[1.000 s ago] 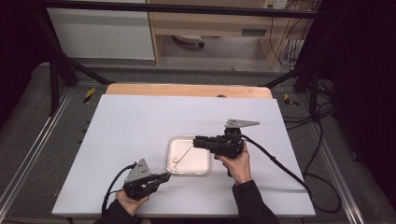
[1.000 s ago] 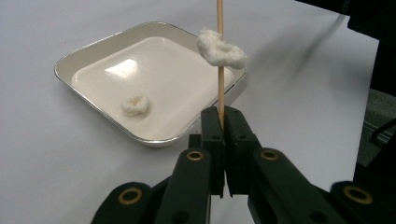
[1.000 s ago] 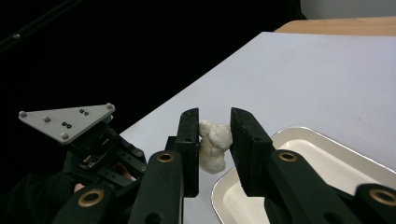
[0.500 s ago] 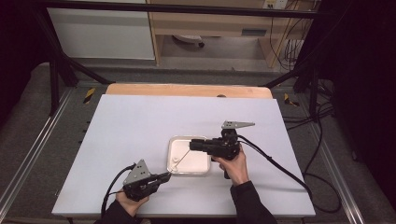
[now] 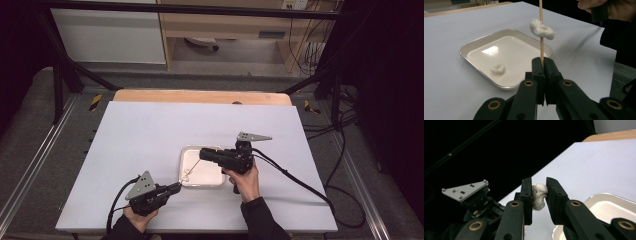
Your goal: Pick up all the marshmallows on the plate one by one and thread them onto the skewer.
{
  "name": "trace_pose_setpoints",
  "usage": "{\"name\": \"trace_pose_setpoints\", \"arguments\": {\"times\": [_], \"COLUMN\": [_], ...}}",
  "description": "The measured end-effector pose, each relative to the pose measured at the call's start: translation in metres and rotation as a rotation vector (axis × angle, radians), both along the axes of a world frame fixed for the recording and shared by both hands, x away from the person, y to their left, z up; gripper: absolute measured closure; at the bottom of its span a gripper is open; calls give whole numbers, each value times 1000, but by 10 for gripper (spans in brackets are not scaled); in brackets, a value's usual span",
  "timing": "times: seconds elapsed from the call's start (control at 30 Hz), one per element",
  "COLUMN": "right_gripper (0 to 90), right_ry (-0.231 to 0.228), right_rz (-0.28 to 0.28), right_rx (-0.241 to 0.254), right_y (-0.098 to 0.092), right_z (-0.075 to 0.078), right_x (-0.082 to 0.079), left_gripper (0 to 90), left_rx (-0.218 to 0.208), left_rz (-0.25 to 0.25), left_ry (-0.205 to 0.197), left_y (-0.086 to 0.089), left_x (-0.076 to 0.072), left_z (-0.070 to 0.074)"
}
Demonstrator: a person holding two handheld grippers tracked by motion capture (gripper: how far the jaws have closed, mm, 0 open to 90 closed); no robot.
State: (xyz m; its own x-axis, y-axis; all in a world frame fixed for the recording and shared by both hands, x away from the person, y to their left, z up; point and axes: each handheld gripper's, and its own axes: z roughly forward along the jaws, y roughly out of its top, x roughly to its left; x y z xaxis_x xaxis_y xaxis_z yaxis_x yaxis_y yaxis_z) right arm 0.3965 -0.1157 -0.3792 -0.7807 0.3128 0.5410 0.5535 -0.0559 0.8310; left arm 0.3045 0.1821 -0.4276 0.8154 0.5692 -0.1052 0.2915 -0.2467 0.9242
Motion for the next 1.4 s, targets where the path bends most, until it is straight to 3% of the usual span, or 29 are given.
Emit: {"name": "trace_pose_setpoints", "arguments": {"times": [0.63,1.4], "right_gripper": [819,826], "right_ry": [-13,-39], "right_rz": [16,11], "right_rx": [118,111], "right_y": [11,13], "right_z": [-15,-23], "right_x": [-13,-20], "left_gripper": [882,882], "left_rx": [16,28], "left_rz": [6,0], "left_ry": [7,15], "left_y": [-3,-9], "left_x": [-1,-1], "left_z": [-2,-2]}}
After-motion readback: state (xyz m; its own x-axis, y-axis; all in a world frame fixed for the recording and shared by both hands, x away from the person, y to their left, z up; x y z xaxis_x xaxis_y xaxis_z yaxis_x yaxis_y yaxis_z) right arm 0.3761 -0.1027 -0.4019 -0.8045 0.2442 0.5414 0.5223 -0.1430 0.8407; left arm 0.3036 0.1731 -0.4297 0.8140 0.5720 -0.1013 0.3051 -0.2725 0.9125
